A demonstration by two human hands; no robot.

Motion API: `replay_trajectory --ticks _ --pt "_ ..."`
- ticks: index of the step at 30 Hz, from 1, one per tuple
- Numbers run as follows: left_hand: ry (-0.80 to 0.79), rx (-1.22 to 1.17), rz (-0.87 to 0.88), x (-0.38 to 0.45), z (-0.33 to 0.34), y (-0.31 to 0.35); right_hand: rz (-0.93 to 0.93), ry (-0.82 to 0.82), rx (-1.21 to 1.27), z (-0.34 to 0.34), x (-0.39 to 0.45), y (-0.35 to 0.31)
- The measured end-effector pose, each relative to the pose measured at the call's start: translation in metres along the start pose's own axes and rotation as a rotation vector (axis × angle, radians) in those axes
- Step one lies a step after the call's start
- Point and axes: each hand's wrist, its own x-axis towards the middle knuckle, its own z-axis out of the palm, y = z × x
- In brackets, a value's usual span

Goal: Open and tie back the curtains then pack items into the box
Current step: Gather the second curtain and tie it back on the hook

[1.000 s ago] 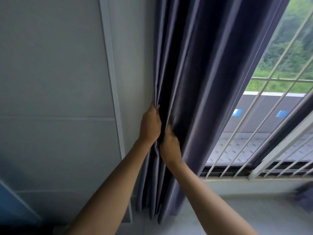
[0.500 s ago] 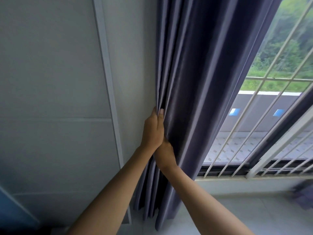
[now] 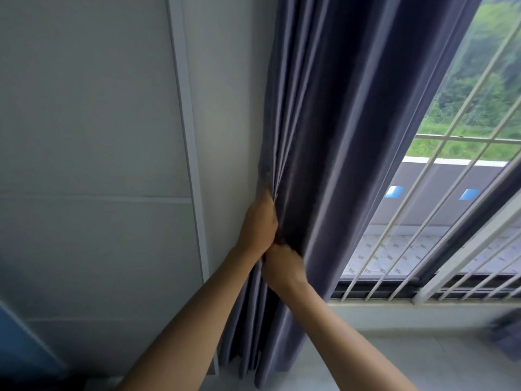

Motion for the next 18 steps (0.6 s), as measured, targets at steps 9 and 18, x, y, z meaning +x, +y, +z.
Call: replay_trajectory --ticks 9,18 --pt "0.050 -0.007 -0.042 0.004 -0.002 -0.017 -0.292 1.301 0.428 -0.159 0.003 0.004" --pt "0.143 0.174 0.033 0.006 0.016 0.000 -0.034 0.686 0.555 -0.111 0.053 0.047"
